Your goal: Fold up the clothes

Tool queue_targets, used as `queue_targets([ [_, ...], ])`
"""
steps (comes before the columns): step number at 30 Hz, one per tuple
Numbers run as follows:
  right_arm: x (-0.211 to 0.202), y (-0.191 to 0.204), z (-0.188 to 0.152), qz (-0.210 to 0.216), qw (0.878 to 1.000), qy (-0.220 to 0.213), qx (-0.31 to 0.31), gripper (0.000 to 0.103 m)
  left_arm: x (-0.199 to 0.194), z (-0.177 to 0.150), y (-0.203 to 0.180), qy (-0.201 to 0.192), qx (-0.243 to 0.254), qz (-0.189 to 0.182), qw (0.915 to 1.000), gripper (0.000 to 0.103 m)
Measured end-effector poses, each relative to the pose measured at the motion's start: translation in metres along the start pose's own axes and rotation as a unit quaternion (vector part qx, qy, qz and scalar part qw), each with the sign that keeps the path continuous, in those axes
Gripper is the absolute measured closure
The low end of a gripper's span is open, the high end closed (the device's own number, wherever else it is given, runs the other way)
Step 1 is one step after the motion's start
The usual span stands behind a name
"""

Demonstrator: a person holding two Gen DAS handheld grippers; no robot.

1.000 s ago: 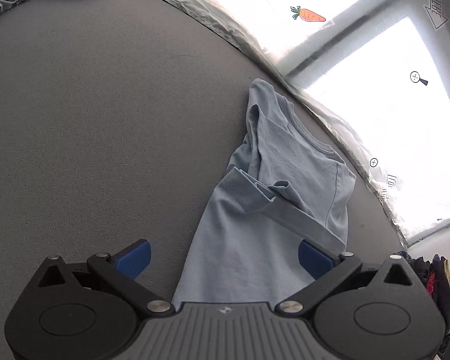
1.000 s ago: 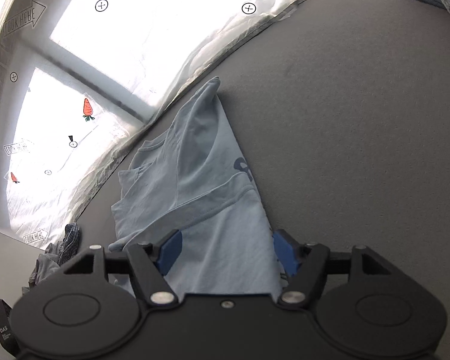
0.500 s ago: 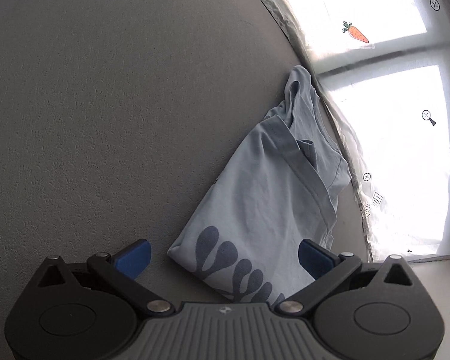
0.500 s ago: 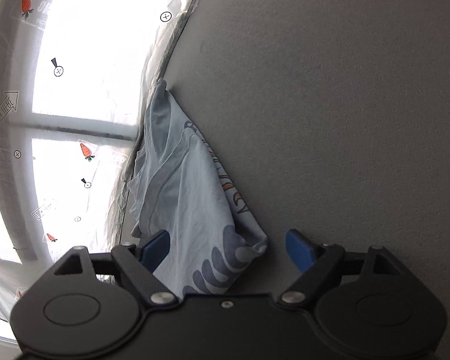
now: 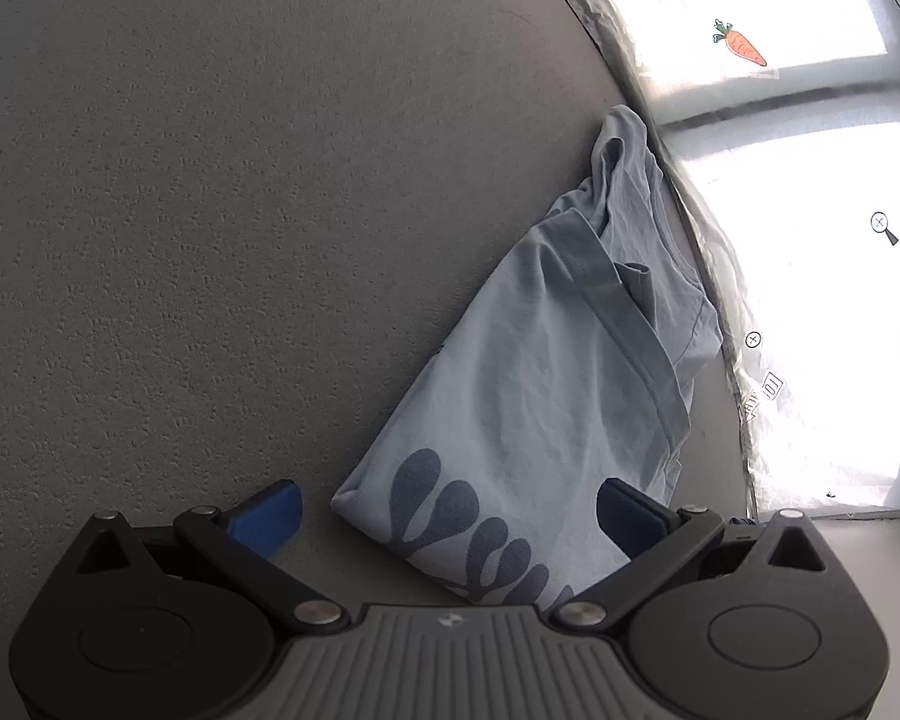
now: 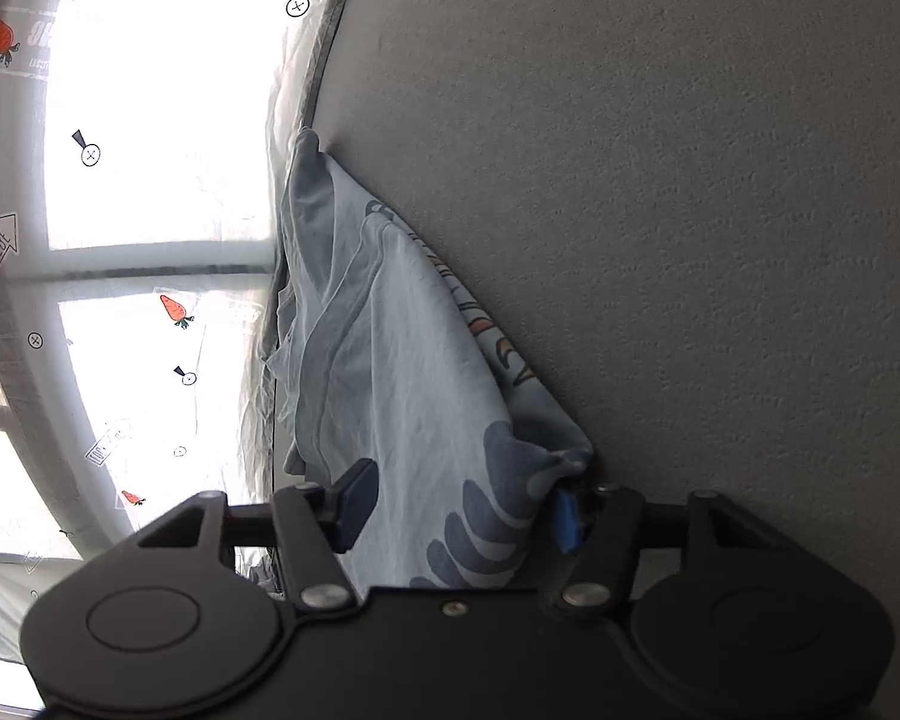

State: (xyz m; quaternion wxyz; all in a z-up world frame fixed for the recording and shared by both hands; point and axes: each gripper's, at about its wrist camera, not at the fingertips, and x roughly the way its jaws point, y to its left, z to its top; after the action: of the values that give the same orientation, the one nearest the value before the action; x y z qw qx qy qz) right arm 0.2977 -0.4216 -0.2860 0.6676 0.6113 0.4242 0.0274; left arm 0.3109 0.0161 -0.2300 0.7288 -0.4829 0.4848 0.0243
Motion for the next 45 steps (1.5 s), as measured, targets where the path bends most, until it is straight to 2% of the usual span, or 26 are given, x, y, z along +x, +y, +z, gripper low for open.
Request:
queue_targets([
  [2, 0.006, -0.011, 0.003, 0.008, 0.998, 0.009, 0.058, 0.087, 0.000, 0.001, 0.001, 0.002, -0.003, -0.001, 1.0000, 0.000],
  [3, 0.009, -0.015, 0.004, 0.017, 0.996, 0.013, 0.082, 0.088, -0.001, 0.002, 0.002, 0.002, -0.007, -0.003, 1.0000, 0.000],
  [6, 0.008, -0.012, 0.003, 0.028, 0.994, 0.014, 0.103, 0.090, -0.004, 0.002, 0.008, 0.001, -0.031, -0.016, 0.9994, 0.000],
  [11, 0.003, 0.008, -0.002, 0.079, 0.990, 0.016, 0.116, 0.091, -0.009, 0.001, 0.017, -0.006, -0.091, -0.048, 0.9947, 0.000],
  [15, 0.000, 0.026, -0.005, 0.115, 0.985, 0.020, 0.126, 0.091, 0.001, -0.008, 0.022, 0.044, -0.161, -0.103, 0.9806, 0.000],
  [17, 0.000, 0.031, -0.005, 0.124, 0.984, 0.022, 0.128, 0.091, 0.007, -0.012, 0.018, 0.059, -0.171, -0.122, 0.9760, 0.000],
  [21, 0.000, 0.038, -0.005, 0.132, 0.983, 0.025, 0.126, 0.091, 0.018, -0.016, 0.011, 0.059, -0.176, -0.127, 0.9743, 0.000],
  [27, -0.008, 0.034, -0.005, 0.134, 0.982, 0.025, 0.133, 0.091, 0.028, -0.010, 0.024, 0.035, -0.253, -0.135, 0.9573, 0.000],
  [31, -0.011, 0.030, -0.006, 0.126, 0.983, 0.019, 0.132, 0.091, 0.030, -0.005, 0.018, 0.029, -0.249, -0.123, 0.9603, 0.002],
  [33, -0.012, 0.028, -0.007, 0.122, 0.984, 0.015, 0.131, 0.092, 0.028, -0.004, 0.017, 0.027, -0.251, -0.112, 0.9611, 0.010],
  [34, -0.014, 0.028, -0.007, 0.121, 0.984, 0.014, 0.129, 0.092, 0.026, -0.003, 0.018, 0.026, -0.253, -0.106, 0.9613, 0.023],
  [36, -0.019, 0.028, -0.008, 0.120, 0.985, 0.012, 0.124, 0.093, 0.021, -0.002, 0.023, 0.020, -0.257, -0.097, 0.9613, 0.044],
  [38, -0.023, 0.028, -0.008, 0.120, 0.986, 0.010, 0.120, 0.094, 0.018, -0.001, 0.027, 0.020, -0.264, -0.099, 0.9592, 0.053],
  [40, -0.028, 0.028, -0.009, 0.119, 0.986, 0.008, 0.115, 0.094, 0.015, -0.001, 0.028, 0.018, -0.261, -0.096, 0.9603, 0.078],
  [45, -0.040, 0.027, -0.011, 0.117, 0.988, 0.004, 0.103, 0.095, -0.005, -0.008, 0.019, 0.001, -0.238, -0.117, 0.9643, 0.090],
])
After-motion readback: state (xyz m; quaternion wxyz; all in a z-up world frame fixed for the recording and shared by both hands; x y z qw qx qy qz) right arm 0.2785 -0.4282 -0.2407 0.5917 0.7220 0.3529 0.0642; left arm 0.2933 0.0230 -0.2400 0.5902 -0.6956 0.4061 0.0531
